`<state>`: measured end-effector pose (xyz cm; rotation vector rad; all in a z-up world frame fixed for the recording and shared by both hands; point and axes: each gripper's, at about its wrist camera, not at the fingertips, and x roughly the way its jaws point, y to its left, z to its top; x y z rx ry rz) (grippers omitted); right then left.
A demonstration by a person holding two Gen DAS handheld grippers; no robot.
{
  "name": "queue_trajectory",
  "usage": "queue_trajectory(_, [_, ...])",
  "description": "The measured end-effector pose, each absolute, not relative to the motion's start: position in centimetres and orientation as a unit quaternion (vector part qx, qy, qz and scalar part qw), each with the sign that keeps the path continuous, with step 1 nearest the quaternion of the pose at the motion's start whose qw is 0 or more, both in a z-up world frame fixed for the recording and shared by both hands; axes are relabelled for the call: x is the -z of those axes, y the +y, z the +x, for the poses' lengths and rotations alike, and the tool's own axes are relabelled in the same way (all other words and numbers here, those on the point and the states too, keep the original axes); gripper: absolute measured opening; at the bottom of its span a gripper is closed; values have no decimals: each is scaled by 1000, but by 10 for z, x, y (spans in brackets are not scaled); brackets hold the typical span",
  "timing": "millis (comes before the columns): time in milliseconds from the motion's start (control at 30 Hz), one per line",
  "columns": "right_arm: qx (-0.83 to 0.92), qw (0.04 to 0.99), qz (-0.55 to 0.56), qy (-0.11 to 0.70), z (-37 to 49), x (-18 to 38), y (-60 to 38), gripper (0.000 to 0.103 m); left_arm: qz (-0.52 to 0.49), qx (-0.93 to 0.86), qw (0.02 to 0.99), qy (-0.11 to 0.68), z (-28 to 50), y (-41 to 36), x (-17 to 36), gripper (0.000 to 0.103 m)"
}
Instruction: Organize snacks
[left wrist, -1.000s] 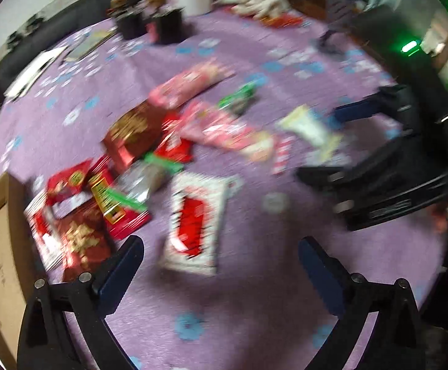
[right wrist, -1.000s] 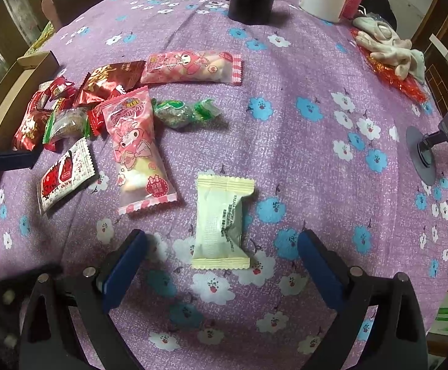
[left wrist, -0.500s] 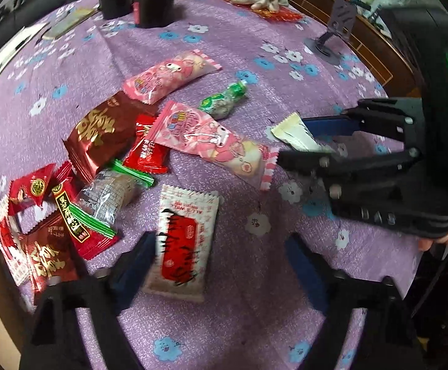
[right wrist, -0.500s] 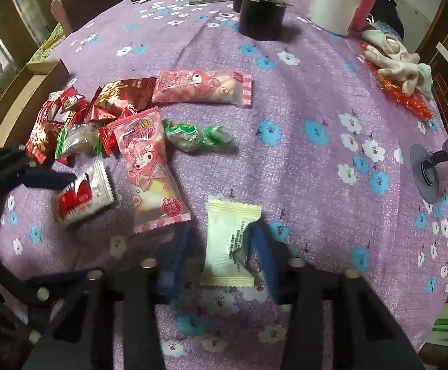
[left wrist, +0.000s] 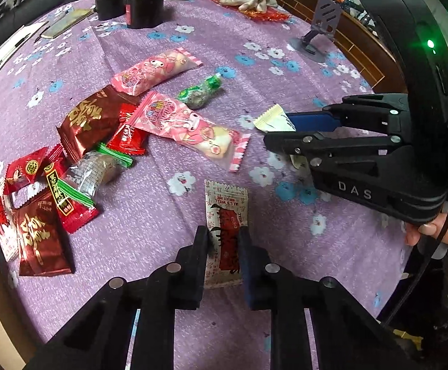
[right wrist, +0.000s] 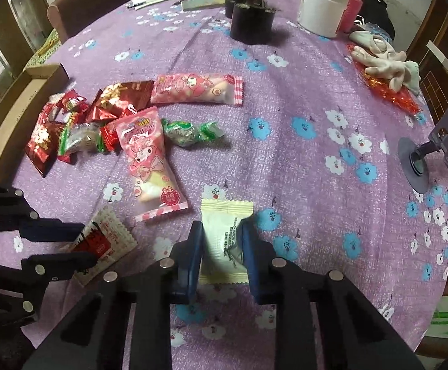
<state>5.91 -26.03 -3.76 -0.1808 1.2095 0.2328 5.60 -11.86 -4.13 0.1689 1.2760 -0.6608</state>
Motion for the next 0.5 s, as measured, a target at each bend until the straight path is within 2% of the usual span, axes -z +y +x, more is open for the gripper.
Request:
queue_trajectory(300, [-121, 820, -76, 555, 49, 18, -255, 24, 35, 311, 762, 567, 43, -98, 18, 18])
queue_trajectory(367, [-130, 823, -80, 547, 49, 9, -245, 24, 17, 306, 770, 560, 42, -86, 10, 14])
queue_trajectory(500, [-160, 827, -97, 531, 57, -8, -210, 24, -10, 282, 793, 540, 37, -54, -8, 14])
